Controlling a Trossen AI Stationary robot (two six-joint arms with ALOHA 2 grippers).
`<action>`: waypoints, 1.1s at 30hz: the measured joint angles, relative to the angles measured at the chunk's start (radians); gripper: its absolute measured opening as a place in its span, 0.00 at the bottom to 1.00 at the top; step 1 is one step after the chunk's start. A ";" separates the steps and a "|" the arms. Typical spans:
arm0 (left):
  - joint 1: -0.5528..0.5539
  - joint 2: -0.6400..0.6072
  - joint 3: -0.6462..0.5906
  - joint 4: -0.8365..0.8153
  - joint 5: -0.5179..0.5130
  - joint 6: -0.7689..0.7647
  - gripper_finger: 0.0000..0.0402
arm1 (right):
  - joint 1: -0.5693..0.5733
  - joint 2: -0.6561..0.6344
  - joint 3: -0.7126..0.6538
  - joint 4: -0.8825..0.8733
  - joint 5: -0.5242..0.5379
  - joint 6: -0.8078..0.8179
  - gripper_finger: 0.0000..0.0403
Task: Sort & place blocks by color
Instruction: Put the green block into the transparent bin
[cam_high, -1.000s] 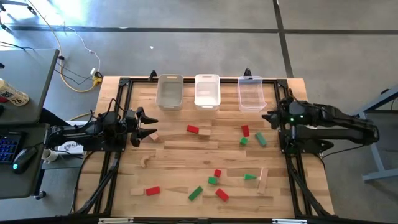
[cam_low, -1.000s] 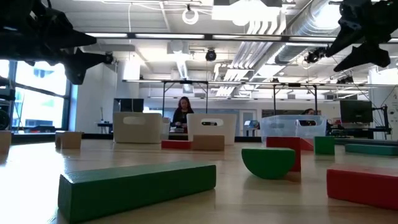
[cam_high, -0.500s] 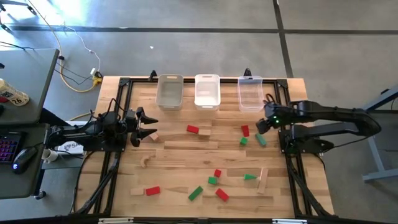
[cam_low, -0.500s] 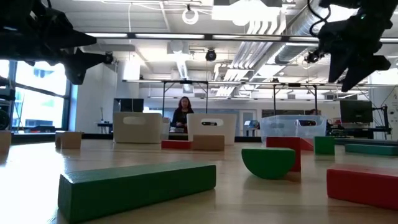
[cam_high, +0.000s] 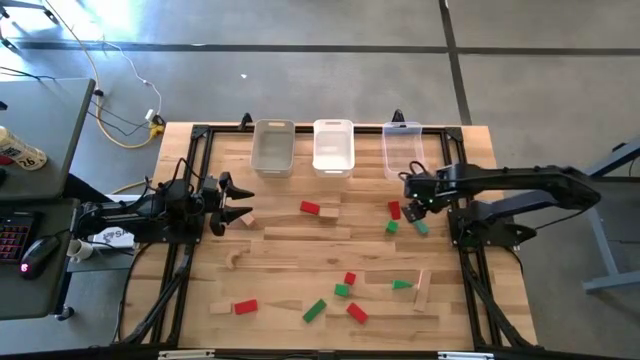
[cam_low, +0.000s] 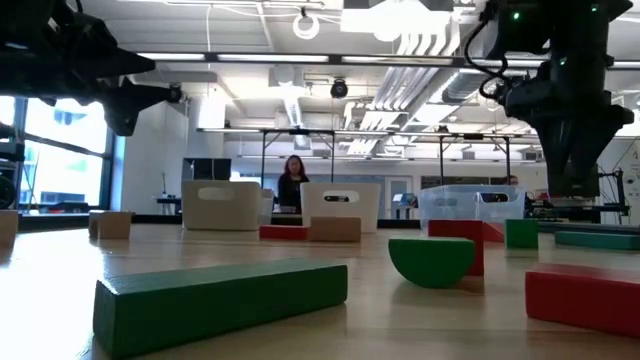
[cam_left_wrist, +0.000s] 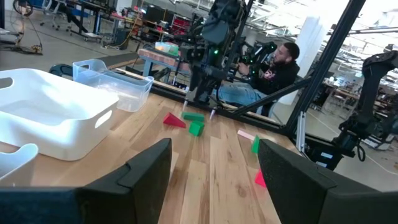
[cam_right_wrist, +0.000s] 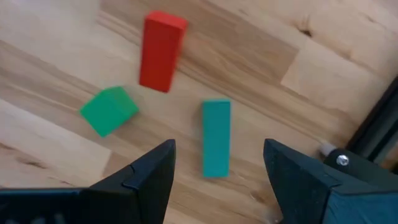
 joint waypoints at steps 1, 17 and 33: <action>0.000 0.000 0.000 0.000 0.000 0.000 0.57 | 0.000 0.017 0.000 0.000 -0.001 0.000 0.58; 0.000 0.000 0.000 0.000 0.000 0.000 0.57 | 0.000 0.259 -0.002 0.024 -0.014 0.021 0.58; 0.000 0.000 0.000 0.000 0.000 0.000 0.57 | 0.000 0.433 -0.003 0.113 -0.042 -0.050 0.58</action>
